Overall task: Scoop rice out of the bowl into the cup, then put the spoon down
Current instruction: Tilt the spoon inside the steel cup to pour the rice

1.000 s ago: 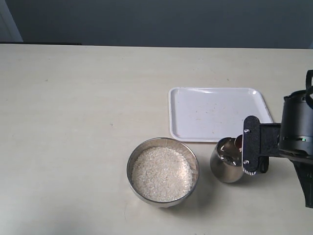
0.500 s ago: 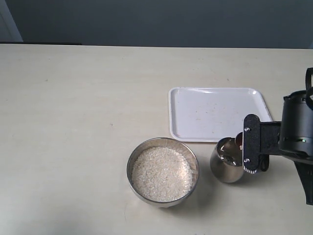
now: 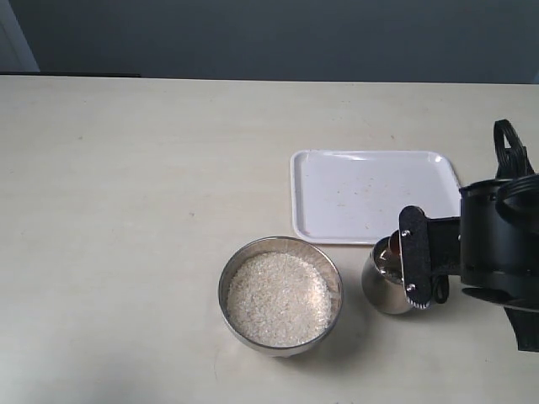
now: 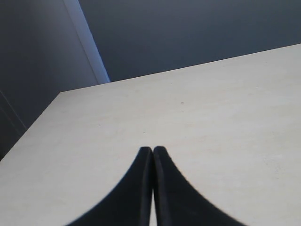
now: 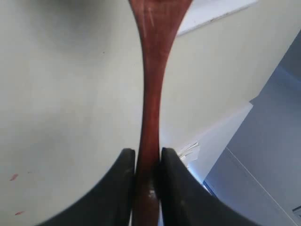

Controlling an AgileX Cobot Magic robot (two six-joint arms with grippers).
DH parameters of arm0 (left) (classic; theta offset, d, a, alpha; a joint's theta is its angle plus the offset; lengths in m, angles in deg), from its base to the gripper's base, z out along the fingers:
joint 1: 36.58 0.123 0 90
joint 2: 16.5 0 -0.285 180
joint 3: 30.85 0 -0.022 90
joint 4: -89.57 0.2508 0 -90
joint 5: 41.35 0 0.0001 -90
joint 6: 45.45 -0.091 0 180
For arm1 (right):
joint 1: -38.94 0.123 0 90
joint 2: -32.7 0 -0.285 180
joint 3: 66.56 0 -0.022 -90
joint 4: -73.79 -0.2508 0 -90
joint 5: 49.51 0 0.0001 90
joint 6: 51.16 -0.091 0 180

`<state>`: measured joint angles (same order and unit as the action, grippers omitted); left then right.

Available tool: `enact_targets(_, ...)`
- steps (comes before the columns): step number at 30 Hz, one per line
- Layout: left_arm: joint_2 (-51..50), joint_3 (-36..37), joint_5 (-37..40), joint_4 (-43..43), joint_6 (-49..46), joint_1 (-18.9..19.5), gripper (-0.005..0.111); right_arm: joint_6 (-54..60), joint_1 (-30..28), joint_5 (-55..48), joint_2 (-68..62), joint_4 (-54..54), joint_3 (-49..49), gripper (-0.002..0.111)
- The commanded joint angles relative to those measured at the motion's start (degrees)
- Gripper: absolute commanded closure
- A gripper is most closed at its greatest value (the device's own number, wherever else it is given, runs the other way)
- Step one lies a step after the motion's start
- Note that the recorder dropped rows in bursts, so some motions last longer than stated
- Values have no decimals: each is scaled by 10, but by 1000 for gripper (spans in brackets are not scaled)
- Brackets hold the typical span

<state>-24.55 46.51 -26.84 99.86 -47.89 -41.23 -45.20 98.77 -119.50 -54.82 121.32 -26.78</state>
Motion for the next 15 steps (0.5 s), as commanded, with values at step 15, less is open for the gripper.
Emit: enact_targets(15, 3, -1, -8, -1, 4, 1, 106, 0, 2, 0, 0, 50, 0, 109)
